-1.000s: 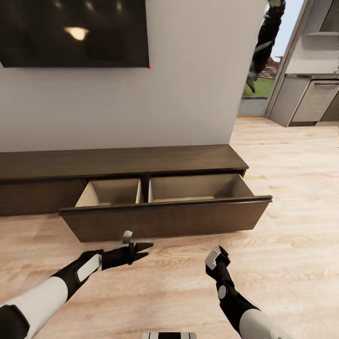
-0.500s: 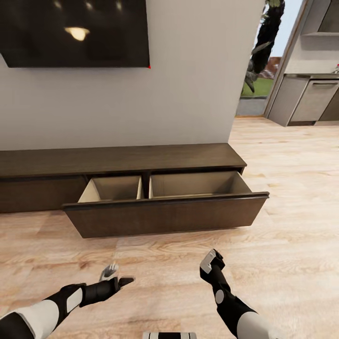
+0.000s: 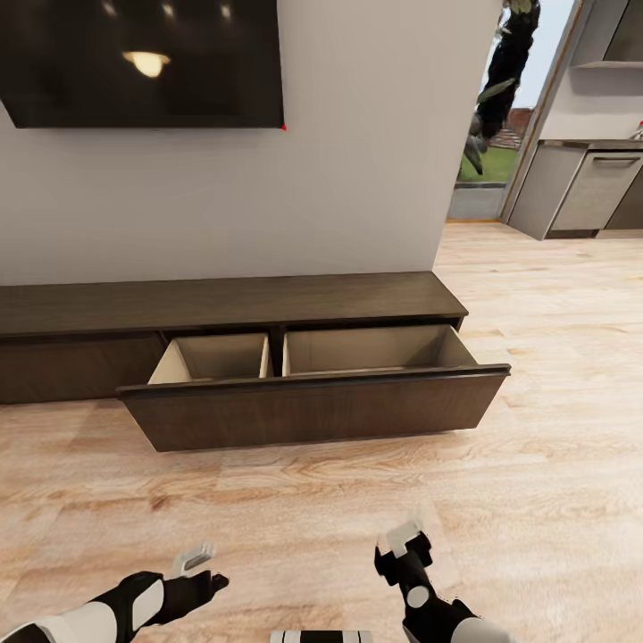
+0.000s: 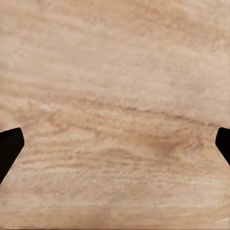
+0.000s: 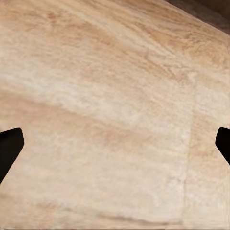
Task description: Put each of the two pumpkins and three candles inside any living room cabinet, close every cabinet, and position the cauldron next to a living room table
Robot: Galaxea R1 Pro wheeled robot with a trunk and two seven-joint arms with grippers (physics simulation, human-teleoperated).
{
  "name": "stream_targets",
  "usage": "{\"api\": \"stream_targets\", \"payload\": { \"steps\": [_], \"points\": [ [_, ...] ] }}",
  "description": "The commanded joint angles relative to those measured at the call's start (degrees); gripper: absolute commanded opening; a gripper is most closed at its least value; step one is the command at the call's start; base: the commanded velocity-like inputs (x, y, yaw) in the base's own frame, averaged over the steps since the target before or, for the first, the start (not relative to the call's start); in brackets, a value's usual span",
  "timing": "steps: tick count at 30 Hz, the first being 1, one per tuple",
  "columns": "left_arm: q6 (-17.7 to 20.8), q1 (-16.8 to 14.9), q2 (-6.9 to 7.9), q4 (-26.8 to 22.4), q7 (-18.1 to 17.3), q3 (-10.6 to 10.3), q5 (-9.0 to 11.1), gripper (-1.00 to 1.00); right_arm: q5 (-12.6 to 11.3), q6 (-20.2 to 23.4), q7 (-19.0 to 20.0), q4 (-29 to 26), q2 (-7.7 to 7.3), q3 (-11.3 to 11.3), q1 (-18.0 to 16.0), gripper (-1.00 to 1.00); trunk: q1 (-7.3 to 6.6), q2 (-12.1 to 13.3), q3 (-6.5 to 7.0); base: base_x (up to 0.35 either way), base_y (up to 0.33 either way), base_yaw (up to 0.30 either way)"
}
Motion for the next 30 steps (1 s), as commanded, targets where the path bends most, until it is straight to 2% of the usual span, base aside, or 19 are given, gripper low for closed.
{"api": "stream_targets", "payload": {
  "steps": [1, 7, 8, 12, 15, 17, 20, 30],
  "points": [
    [-0.05, 0.04, -0.85, 0.0, 6.46, 0.01, -0.03, 1.0, -0.14, -0.04, 0.0, 1.25, 0.01, 0.0, 0.17, 1.0, 0.0, 0.0, 0.0, 0.0, 0.0, 0.0],
    [-0.1, 0.3, -1.05, 0.06, 12.8, 0.01, 0.04, 1.0, -0.34, -0.12, 0.0, 1.62, -0.21, 0.0, 0.38, 1.0, 0.0, 0.0, 0.0, 0.0, 0.0, 0.0],
    [-1.19, 0.57, -1.06, 0.05, 15.55, 0.01, 0.06, 1.0, -0.49, -0.97, 0.0, 1.6, -0.32, -0.01, 0.61, 1.0, 0.0, 0.0, 0.01, 0.0, 0.0, -0.206],
    [-2.74, 0.9, -1.25, 0.0, 19.72, 0.01, 0.17, 1.0, -0.6, -2.45, 0.0, 1.66, -0.54, 0.0, 0.77, 1.0, 0.0, 0.0, 0.09, 0.0, 0.0, -0.257],
    [-2.85, 0.95, -1.41, 0.0, 20.09, 0.01, 0.16, 1.0, -0.53, -2.56, 0.0, 1.66, -0.74, 0.0, 0.98, 1.0, 0.0, 0.0, 0.15, 0.0, 0.0, -0.278],
    [-2.88, 1.01, -2.48, 0.0, 20.26, 0.01, 0.1, 1.0, -0.45, -2.59, 0.0, 1.66, -0.75, 0.0, 1.05, 1.0, 0.0, 0.0, 0.2, 0.0, 0.0, -0.28],
    [-2.88, 1.21, -2.9, 0.0, 20.34, 0.01, -0.01, 1.0, -0.39, -2.6, 0.0, 1.66, -0.73, 0.0, 1.06, 1.0, 0.0, 0.0, 0.28, 0.0, 0.0, -0.281],
    [-2.88, 1.58, -3.05, 0.0, 20.36, 0.01, -0.02, 1.0, -0.18, -2.6, 0.07, 2.29, -0.36, 0.0, 1.14, 1.0, 0.0, 0.0, 0.66, 0.0, 0.0, -0.279]
  ]
}}
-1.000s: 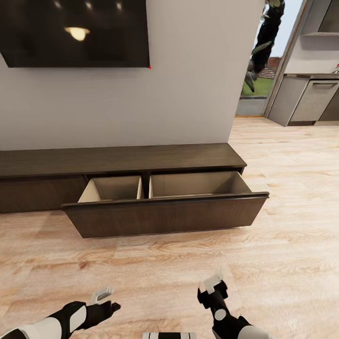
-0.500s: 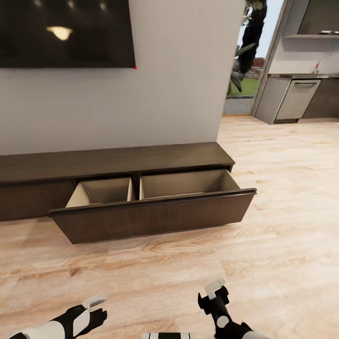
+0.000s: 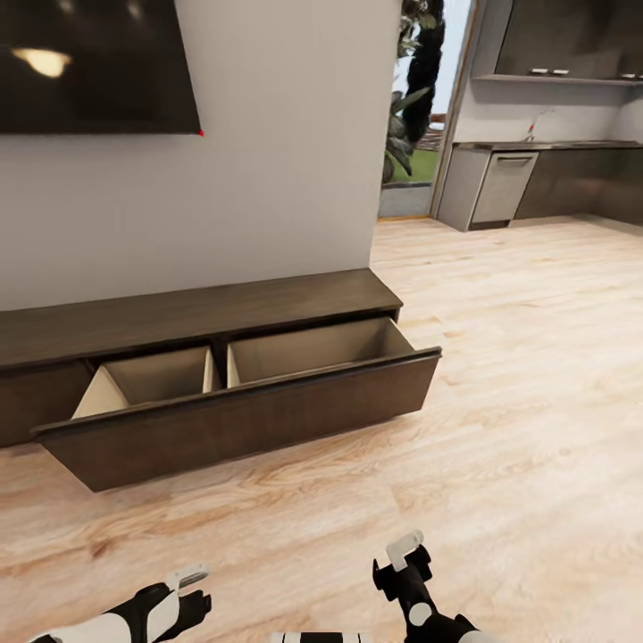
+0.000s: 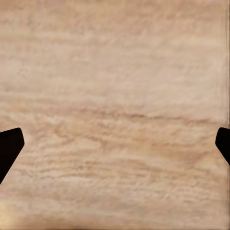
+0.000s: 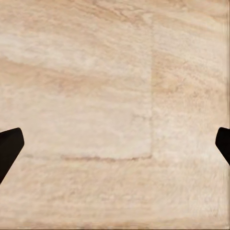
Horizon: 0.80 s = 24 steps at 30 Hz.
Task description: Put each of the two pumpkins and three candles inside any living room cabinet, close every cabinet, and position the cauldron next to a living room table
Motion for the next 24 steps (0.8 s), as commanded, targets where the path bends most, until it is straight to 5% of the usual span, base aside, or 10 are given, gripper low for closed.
{"api": "stream_targets", "payload": {
  "steps": [1, 13, 24],
  "points": [
    [-0.01, 0.25, 0.0, -0.02, -0.01, 0.0, 0.0, 1.0, -0.01, 0.0, 0.0, 0.03, 0.02, -0.01, 0.0, 1.0, 0.0, 0.0, 0.05, 0.0, 0.0, -0.277],
    [-0.12, 0.93, -0.33, -0.17, -0.08, -0.07, 0.0, 1.0, -0.15, 0.08, -0.07, 0.0, -0.02, -0.09, 0.0, 1.0, 0.0, 0.0, 0.22, 0.0, 0.0, -0.282],
    [-6.66, 0.93, -1.2, -0.36, -0.73, -0.07, 0.05, 1.0, -0.04, 0.17, -0.07, -0.01, 0.03, -0.08, 0.0, 1.0, -0.08, 0.04, 0.85, 0.0, 0.0, -0.269]
  ]
}}
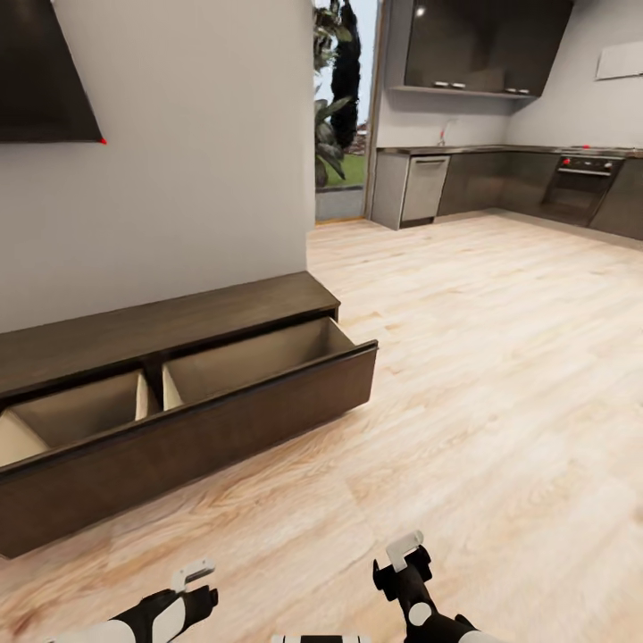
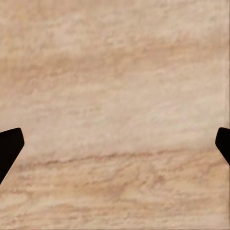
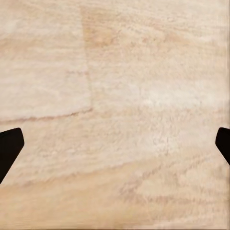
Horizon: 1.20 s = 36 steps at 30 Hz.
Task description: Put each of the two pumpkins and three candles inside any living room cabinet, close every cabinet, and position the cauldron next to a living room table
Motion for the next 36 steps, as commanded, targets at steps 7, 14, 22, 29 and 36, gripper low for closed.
{"api": "stream_targets", "payload": {
  "steps": [7, 14, 22, 29, 36],
  "points": [
    [0.2, 0.0, -0.27, -0.07, -0.05, -0.01, -0.05, 1.0, 0.09, 0.01, 0.0, 0.08, 0.06, 0.05, 0.0, 1.0, -0.5, 0.74, 1.41, 0.0, 0.0, -0.026],
    [0.24, 0.02, -1.03, 0.0, -0.05, -0.01, -0.06, 1.0, 0.04, 0.09, 0.0, 0.09, -0.02, 0.06, 0.0, 1.0, -2.04, 3.55, 2.12, 0.0, 0.0, -0.001],
    [0.24, 0.08, -1.24, 0.0, -0.05, -0.01, -0.06, 1.0, 0.02, 0.16, 0.0, 0.09, -0.03, 0.06, 0.0, 1.0, -3.8, 6.76, 2.84, 0.0, 0.0, 0.0],
    [0.02, 0.41, -1.27, 0.0, -0.05, -0.01, -0.06, 1.0, 0.0, 0.26, 0.02, 0.11, 0.02, 0.06, 0.0, 1.0, -4.45, 7.96, 2.74, 0.0, 0.0, 0.0],
    [-0.1, 0.47, -1.25, 0.0, -0.05, -0.01, -0.06, 1.0, 0.2, 0.13, 0.05, 0.97, 0.06, 0.06, 0.0, 1.0, -4.45, 7.96, 2.49, 0.0, 0.0, -0.067]
  ]
}}
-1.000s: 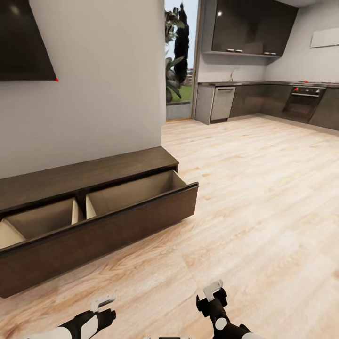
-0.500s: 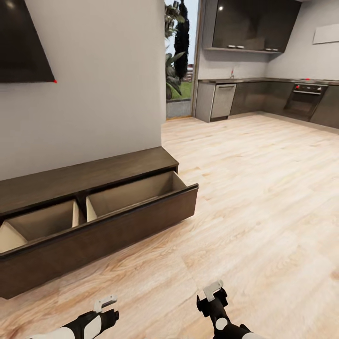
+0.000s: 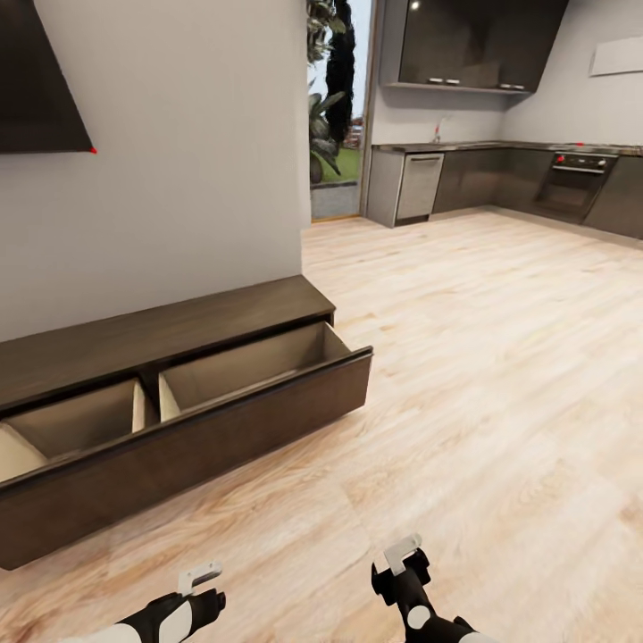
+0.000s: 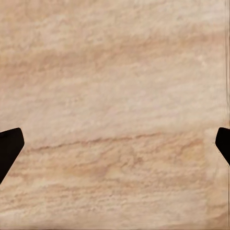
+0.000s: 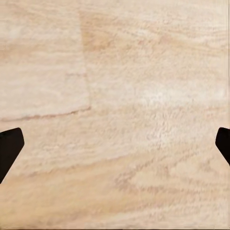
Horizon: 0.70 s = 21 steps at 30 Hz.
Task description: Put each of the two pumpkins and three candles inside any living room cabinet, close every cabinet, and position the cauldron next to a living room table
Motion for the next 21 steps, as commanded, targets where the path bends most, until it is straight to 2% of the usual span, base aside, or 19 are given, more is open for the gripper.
{"api": "stream_targets", "payload": {
  "steps": [1, 15, 21],
  "points": [
    [0.0, -0.01, -0.01, 0.0, 0.0, 0.0, 0.0, 1.0, -0.02, -0.02, 0.02, 0.03, -0.01, -0.01, 0.0, 1.0, 0.0, 0.0, 0.0, 0.0, 0.0, -0.25],
    [-0.01, 0.05, 0.06, 0.04, 0.0, 0.01, 0.0, 1.0, -0.16, 0.05, 0.04, 0.09, -0.09, -0.01, 0.26, 1.0, 0.0, 0.0, -0.03, 0.0, 0.0, -0.279],
    [-0.01, 0.51, 0.04, 0.0, 0.0, 0.0, 0.0, 1.0, 0.24, 0.39, 0.14, 0.09, -0.17, -0.01, 0.9, 1.0, 0.0, 0.0, -0.07, 0.0, 0.0, -0.084]
  ]
}}
